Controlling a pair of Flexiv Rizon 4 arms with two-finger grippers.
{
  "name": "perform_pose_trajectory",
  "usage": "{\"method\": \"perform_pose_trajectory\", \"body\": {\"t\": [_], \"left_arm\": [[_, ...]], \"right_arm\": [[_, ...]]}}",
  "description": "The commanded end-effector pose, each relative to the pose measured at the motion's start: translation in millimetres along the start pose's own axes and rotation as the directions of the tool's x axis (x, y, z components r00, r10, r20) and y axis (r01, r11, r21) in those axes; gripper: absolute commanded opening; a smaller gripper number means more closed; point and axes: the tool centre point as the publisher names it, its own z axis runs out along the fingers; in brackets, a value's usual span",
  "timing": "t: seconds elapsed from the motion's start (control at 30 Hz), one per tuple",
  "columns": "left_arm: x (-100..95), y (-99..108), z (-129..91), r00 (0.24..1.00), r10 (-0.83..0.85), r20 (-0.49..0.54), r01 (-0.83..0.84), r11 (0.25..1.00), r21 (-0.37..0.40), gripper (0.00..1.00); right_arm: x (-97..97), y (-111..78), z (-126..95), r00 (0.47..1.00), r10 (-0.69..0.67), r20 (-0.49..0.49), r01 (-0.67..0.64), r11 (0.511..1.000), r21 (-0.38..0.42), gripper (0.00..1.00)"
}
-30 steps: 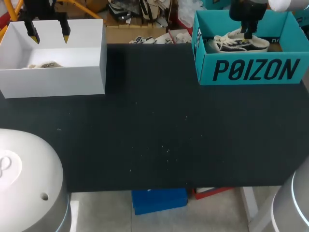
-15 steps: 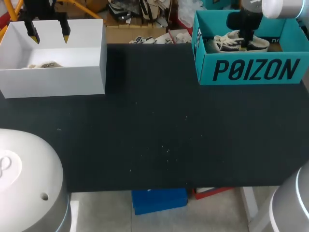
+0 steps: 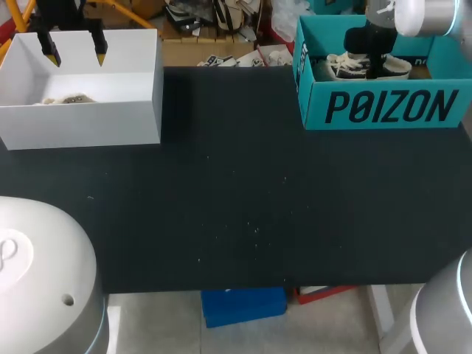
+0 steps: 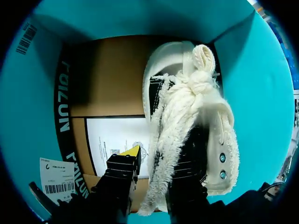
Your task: Take the shoe out of the shoebox, open the shoe tongue, remove and reinsert the insole, then place the shoe into the shoebox
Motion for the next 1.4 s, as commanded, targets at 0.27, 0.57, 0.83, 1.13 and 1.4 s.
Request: {"method": "perform_pose_trajectory", "body": {"t": [0.27,0.57,0.83,1.13,1.4], "left_arm": [[0.2,0,0,1.0,-0.001,0.003,0.001,1.0,-0.002,1.0],[0.2,0,0,1.0,-0.001,0.003,0.001,1.0,-0.002,1.0],[0.2,0,0,1.0,-0.001,0.003,0.001,1.0,-0.002,1.0],[0.2,0,0,1.0,-0.001,0.003,0.001,1.0,-0.002,1.0],[0.2,0,0,1.0,-0.001,0.003,0.001,1.0,-0.002,1.0]], "right_arm": [[-3.0,4.0,-16,1.0,0.003,0.021,-0.003,1.0,0.029,0.0],[7.2,-2.5,-55,0.997,0.025,0.071,-0.029,0.997,0.066,0.0],[21.7,-4.3,-101,0.99,0.04,0.132,-0.055,0.992,0.111,0.0],[41.9,6.3,-163,0.975,0.06,0.212,-0.1,0.978,0.183,0.0],[63.0,14.0,-225,0.951,0.06,0.304,-0.131,0.968,0.216,0.0]]}}
